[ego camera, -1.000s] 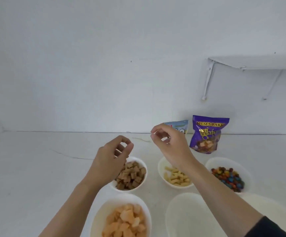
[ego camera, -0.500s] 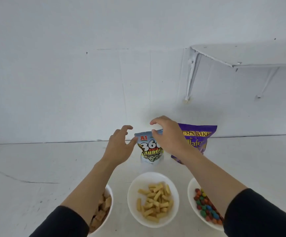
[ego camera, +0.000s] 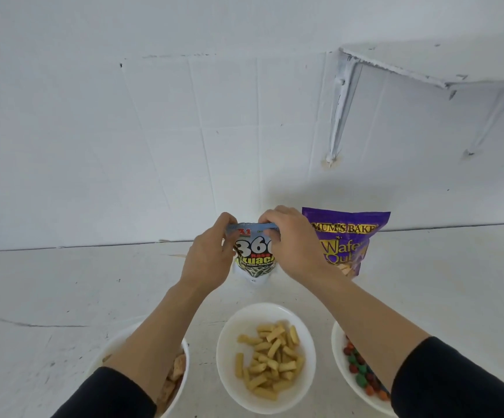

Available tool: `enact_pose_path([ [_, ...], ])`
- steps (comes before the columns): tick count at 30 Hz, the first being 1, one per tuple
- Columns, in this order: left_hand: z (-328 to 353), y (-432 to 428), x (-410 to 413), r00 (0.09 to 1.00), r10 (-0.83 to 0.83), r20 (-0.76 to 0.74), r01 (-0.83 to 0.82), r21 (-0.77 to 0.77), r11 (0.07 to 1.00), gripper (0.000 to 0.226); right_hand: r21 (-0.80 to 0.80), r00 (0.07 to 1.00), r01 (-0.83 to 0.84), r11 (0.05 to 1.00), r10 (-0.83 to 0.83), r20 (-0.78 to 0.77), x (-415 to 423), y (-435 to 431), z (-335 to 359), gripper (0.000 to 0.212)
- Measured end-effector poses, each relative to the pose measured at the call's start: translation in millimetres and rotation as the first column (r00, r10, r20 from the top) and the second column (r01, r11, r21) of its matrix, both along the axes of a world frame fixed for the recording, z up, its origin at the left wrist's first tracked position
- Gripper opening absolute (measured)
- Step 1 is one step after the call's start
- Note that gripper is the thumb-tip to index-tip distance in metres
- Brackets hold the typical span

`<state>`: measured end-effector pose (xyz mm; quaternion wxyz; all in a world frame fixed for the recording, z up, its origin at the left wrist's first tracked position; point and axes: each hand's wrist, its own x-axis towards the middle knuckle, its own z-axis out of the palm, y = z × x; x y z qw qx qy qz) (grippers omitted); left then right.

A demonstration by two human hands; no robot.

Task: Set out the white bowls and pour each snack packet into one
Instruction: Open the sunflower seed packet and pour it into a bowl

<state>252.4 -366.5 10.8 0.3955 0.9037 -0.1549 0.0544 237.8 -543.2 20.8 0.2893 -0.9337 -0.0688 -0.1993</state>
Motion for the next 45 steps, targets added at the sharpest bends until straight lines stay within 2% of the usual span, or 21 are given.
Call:
enact_pose_path([
  [3, 24.5, 16.9, -11.9, 0.997, 0.030, 0.078, -0.032, 0.022, 0.999, 0.007, 0.050, 0.995, -0.015, 0.999, 0.010, 0.102, -3.3, 17.4, 17.8, 0.015],
  [7, 52.0, 52.9, -35.9, 0.987, 0.093, 0.130, -0.094, -0.001, 0.996, 0.004, 0.111, 0.978, -0.113, 0.987, 0.091, 0.186, -17.9, 56.0, 36.6, 0.021],
  [13, 76.3, 128.2, -78.2, 0.970, 0.190, 0.153, -0.188, -0.029, 0.982, 0.006, 0.127, 0.941, -0.299, 0.946, 0.270, 0.206, -43.9, 128.7, 63.0, 0.025],
  [23, 100.0, 277.1, -154.8, 0.920, 0.363, 0.148, -0.362, -0.034, 0.932, 0.006, 0.123, 0.846, -0.519, 0.846, 0.487, 0.217, -86.2, 274.3, 88.8, 0.022],
  [31, 68.9, 365.9, -209.9, 0.915, 0.404, 0.020, -0.404, -0.019, 0.915, 0.009, 0.115, 0.782, -0.622, 0.774, 0.607, 0.141, -117.8, 362.1, 55.2, 0.023],
  [39, 4.6, 390.2, -241.0, 0.924, 0.365, -0.115, -0.354, 0.104, 0.929, 0.009, 0.087, 0.727, -0.681, 0.727, 0.686, -0.044, -139.4, 375.9, -9.5, 0.022],
  [45, 1.7, 394.8, -246.1, 0.909, 0.402, -0.110, -0.399, 0.051, 0.916, 0.010, 0.027, 0.727, -0.686, 0.727, 0.682, 0.077, -148.4, 375.5, -21.0, 0.023],
])
